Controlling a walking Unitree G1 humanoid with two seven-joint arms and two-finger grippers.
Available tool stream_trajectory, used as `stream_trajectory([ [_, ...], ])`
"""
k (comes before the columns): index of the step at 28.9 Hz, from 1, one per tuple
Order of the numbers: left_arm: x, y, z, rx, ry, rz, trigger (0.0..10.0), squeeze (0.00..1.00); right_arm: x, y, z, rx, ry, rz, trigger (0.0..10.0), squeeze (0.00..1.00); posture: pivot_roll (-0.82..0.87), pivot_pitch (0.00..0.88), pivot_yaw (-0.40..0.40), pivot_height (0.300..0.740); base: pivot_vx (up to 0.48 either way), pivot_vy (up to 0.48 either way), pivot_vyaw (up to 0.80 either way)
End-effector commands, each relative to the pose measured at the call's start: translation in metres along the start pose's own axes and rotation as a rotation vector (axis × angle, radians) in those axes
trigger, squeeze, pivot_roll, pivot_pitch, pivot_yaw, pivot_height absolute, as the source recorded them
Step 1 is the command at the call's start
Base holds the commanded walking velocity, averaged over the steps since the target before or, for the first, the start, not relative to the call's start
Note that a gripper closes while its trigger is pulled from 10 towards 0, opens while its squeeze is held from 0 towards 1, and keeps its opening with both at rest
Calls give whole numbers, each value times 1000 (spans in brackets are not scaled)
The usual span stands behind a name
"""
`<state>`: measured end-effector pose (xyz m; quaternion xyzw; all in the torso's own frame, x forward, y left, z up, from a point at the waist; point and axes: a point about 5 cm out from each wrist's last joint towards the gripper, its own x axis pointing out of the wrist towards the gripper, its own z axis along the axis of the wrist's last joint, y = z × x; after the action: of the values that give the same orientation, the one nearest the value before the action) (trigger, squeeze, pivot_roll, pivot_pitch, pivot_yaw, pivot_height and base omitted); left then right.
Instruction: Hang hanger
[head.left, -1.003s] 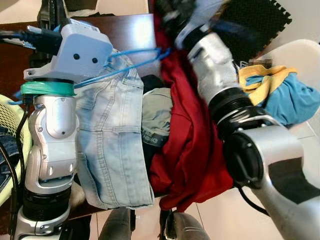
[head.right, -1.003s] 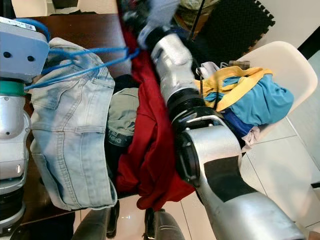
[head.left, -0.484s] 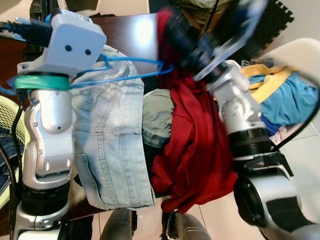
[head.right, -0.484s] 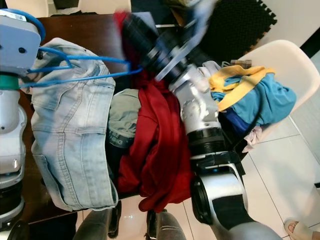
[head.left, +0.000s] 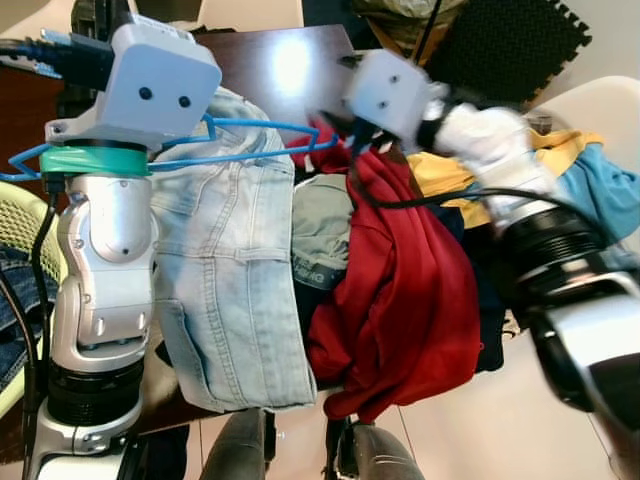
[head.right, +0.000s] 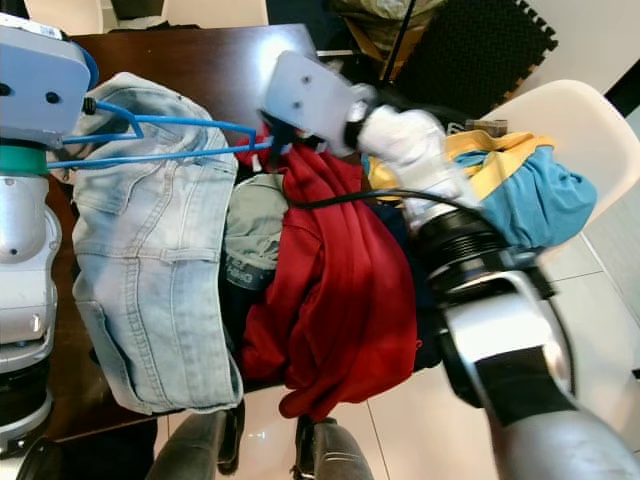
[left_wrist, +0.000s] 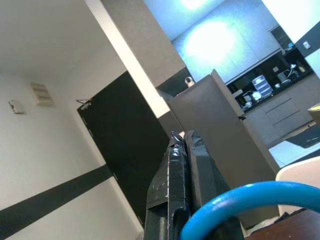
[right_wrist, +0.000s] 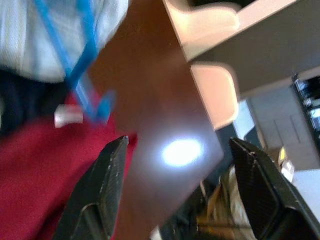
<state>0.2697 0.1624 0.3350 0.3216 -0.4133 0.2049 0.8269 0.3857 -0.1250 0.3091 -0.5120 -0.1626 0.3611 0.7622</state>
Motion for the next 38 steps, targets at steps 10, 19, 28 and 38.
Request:
stream_trajectory([
  [10,0,2,6,-17,-18,28,10000,0,-25,-57,-2,795,-430,-732,10000,0,125,145,5,733,0,0,0],
  [19,19,-15,31,-198,-123,-96,10000,0,-28,40,-2,1228,-533,-1071,10000,0,110,121,54,733,0,0,0],
  [28,16,-27,32,-263,-95,-150,10000,0,-34,44,10,1127,-522,-1079,10000,0,89,106,59,733,0,0,0],
  [38,14,-29,30,-252,-90,-156,10000,0,-30,40,22,1099,-540,-1059,10000,0,101,102,50,733,-188,0,0],
])
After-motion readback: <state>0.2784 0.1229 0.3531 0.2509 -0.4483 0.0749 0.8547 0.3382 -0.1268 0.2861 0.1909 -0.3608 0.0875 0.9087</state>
